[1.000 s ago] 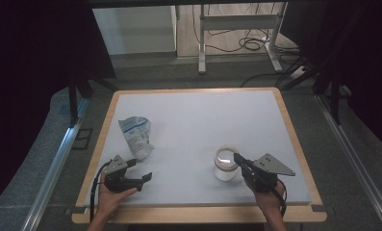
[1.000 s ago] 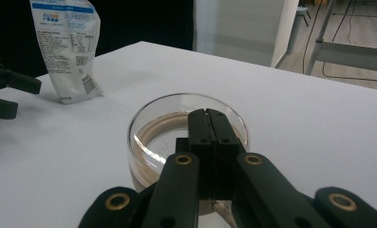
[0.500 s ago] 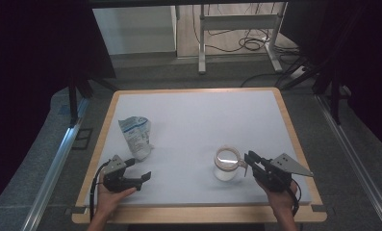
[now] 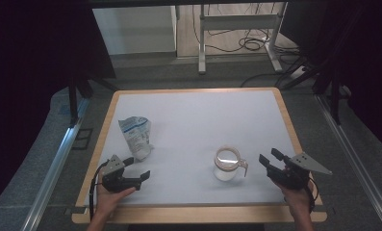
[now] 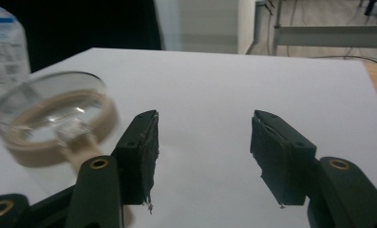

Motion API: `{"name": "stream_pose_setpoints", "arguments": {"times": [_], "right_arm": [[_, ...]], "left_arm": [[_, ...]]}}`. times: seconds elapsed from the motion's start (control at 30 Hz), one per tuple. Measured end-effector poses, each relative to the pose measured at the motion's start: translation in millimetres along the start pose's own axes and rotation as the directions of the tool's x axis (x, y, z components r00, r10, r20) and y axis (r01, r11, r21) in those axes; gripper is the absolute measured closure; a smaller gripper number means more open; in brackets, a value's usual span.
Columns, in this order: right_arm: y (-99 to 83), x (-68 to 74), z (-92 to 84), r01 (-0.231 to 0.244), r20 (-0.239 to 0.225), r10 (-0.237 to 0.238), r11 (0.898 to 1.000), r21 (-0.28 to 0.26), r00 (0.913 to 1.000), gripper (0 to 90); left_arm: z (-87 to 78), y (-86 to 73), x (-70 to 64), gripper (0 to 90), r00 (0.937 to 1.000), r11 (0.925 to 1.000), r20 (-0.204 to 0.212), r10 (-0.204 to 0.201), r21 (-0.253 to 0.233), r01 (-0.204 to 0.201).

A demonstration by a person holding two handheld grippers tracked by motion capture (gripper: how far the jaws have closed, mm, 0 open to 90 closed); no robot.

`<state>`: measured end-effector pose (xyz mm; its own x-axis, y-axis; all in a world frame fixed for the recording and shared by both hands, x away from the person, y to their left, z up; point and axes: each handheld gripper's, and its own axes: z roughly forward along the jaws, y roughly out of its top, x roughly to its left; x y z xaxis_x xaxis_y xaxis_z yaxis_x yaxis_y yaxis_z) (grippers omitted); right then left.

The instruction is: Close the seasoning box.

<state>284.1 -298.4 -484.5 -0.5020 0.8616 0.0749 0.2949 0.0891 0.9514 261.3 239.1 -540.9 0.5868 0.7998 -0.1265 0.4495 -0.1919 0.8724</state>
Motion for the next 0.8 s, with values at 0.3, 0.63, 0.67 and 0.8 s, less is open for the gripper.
{"name": "stream_pose_setpoints", "arguments": {"times": [0.3, 0.63, 0.67, 0.8], "right_arm": [[-27.1, -27.2, 0.7, -0.027, 0.063, 0.023, 0.997, 0.068, 0.9978, 40.0], [-31.3, -27.1, 1.9, -0.005, 0.067, -0.001, 0.996, 0.087, 0.9978, 37.2], [-31.2, -26.7, 1.9, -0.005, 0.066, -0.001, 0.996, 0.086, 0.9978, 36.8], [-31.5, -25.1, 1.9, -0.006, 0.062, 0.001, 0.996, 0.085, 0.9981, 36.1]], "left_arm": [[1.9, 0.3, -0.3, 11.9, 1.0, 0.9999, -0.003, 0.004, 0.009, -0.004], [-1.5, -0.8, -1.3, 11.8, 0.9999, 0.9999, -0.008, 0.011, 0.011, -0.011], [-2.2, -1.2, -1.3, 11.8, 0.9999, 0.9999, -0.011, 0.013, 0.01, -0.013], [-5.6, -2.1, -0.2, 11.7, 0.9999, 1.0, -0.009, 0.008, 0.006, -0.008]]}}
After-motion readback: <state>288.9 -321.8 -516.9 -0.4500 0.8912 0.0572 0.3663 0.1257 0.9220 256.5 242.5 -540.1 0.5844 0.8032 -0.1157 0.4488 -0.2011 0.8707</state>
